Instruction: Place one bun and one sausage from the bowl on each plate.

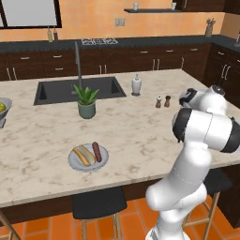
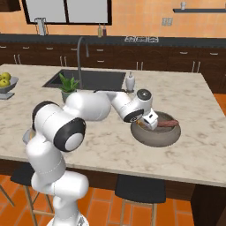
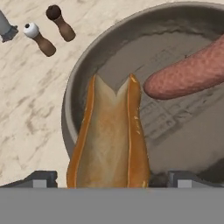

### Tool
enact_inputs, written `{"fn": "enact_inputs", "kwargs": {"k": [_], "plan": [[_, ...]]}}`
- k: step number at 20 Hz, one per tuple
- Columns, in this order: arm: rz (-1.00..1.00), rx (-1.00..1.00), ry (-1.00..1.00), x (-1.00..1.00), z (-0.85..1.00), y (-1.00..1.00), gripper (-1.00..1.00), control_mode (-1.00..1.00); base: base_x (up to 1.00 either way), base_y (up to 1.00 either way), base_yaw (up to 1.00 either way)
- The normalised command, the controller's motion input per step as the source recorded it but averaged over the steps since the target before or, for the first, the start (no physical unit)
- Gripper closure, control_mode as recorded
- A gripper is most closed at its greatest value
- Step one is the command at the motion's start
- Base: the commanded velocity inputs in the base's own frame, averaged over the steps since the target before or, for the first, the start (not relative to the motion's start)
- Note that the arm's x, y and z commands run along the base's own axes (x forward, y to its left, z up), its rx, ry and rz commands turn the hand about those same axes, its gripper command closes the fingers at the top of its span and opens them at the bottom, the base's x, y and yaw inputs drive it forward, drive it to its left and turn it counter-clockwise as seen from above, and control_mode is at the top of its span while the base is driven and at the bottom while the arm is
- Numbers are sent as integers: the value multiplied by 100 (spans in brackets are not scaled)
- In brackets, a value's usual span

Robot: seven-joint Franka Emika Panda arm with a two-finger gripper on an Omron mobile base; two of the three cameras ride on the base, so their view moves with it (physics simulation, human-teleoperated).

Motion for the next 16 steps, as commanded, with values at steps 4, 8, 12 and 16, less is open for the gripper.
{"fn": "enact_inputs", "kwargs": {"k": [4, 8, 12, 16], "plan": [[0, 1, 6, 25, -20, 0, -100, -100, 0, 0, 0], [2, 2, 6, 37, -20, 0, -100, -100, 0, 0, 0], [3, 1, 2, 16, -7, -1, 100, -100, 0, 0, 0], [3, 5, -15, -41, 54, -9, 100, -100, 0, 0, 0]]}}
